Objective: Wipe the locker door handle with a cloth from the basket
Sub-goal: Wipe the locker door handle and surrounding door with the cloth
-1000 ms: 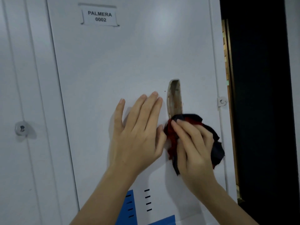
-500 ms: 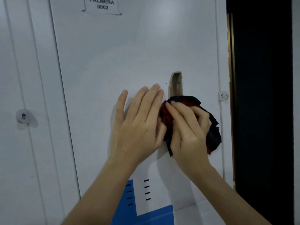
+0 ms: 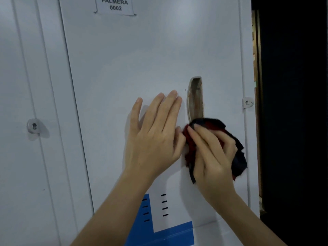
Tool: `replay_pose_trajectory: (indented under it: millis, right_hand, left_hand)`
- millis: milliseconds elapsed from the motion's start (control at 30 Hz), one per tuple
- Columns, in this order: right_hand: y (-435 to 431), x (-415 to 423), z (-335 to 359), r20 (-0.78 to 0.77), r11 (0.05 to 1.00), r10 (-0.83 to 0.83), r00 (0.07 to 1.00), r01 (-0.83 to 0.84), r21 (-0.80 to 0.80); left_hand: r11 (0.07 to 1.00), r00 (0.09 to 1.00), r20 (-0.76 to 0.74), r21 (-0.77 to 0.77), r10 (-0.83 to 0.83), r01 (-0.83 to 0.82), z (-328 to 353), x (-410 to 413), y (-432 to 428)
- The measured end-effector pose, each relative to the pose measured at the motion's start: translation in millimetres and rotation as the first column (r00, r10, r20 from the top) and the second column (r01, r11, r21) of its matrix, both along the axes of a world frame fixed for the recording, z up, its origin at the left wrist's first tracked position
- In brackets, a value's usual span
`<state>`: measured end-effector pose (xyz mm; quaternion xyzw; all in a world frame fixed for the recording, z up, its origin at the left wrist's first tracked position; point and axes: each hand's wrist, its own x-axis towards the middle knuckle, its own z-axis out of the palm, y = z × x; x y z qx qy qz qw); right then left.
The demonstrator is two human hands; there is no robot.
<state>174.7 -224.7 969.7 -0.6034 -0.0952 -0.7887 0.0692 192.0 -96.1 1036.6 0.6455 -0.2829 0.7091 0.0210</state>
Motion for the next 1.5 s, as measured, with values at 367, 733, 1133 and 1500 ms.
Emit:
replay_pose_trajectory:
  millis: [367, 733, 1133, 1500]
  right_hand:
    - [3.2, 3.3, 13.9, 0.019, 1.0, 0.024, 1.0, -0.025, 0.008]
    - [6.2, 4.0, 28.5, 0.034, 0.999, 0.052, 0.998, -0.052, -0.002]
    - [-25.5, 3.3, 26.2, 0.032, 0.992, 0.048, 0.998, -0.044, -0.12]
    - [-42.0, 2.5, 28.1, -0.005, 0.975, 0.023, 1.0, -0.024, -0.22]
  left_hand:
    - [1.0, 1.0, 0.005, 0.001, 0.005, -0.005, 0.1, 0.2, 0.2]
    - [1.0, 1.0, 0.011, -0.011, -0.002, 0.002, 1.0, 0.4, 0.0]
    - [1.0, 1.0, 0.019, 0.0, 0.001, -0.001, 0.8, -0.2, 1.3]
    - [1.0, 1.0, -0.002, 0.0, -0.002, 0.002, 0.4, -1.9, 1.4]
